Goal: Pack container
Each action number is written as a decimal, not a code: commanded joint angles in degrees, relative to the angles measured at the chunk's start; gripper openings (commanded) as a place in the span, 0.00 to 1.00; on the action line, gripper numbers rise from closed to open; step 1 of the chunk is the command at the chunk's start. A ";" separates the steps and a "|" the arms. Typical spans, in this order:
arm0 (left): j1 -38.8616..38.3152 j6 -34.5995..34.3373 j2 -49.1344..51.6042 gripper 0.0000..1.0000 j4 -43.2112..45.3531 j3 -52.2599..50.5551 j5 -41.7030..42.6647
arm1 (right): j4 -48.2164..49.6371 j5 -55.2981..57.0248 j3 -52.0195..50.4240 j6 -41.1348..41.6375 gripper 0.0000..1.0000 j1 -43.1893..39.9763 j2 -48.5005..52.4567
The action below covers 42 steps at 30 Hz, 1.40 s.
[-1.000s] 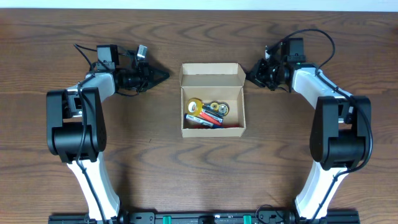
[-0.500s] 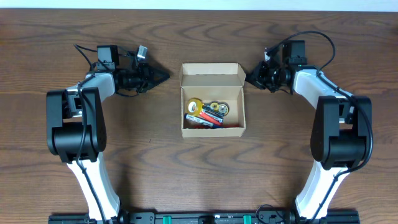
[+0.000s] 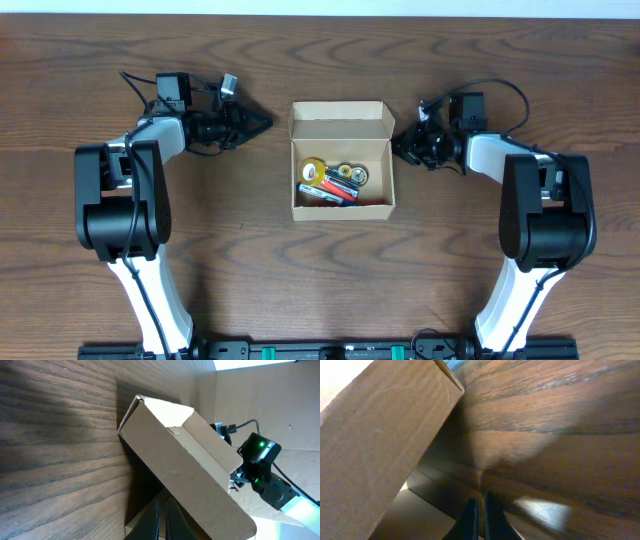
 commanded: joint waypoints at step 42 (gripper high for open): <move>-5.31 -0.31 0.68 0.06 1.81 0.15 -1.07 | 11.34 -6.03 -0.13 2.71 0.01 2.99 -2.93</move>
